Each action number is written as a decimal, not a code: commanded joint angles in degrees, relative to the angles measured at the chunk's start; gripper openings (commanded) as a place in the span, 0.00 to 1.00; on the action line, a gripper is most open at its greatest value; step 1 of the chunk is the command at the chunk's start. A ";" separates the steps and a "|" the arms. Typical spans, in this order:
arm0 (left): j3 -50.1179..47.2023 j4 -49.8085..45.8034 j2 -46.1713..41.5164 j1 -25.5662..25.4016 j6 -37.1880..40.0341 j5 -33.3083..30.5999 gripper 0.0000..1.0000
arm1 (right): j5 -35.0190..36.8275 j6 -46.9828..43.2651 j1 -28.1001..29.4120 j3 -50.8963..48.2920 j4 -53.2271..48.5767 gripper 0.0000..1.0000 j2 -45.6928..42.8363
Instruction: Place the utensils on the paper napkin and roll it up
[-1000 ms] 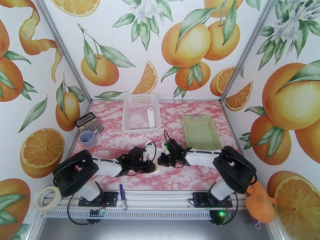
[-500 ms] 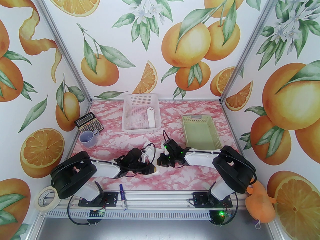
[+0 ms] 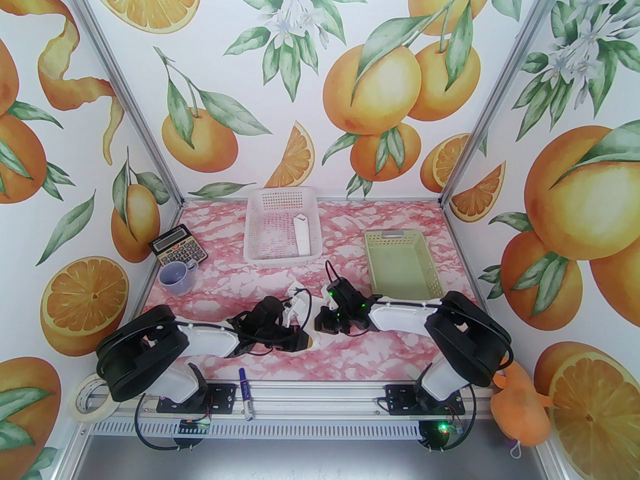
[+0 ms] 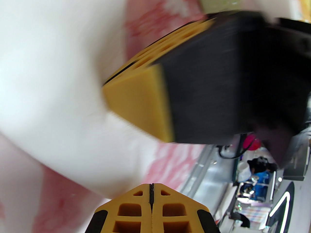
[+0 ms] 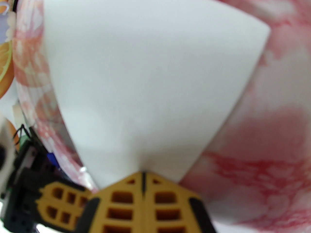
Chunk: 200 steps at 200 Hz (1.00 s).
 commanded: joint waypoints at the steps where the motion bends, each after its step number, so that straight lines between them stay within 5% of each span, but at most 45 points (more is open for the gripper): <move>1: 0.69 -2.40 0.38 -0.22 2.52 -0.36 0.06 | 5.00 -0.79 0.20 -2.23 -7.39 0.00 2.75; 200: -3.16 -8.94 -2.67 -0.16 5.06 -4.95 0.05 | 6.38 -0.89 0.21 -2.05 -8.53 0.00 3.25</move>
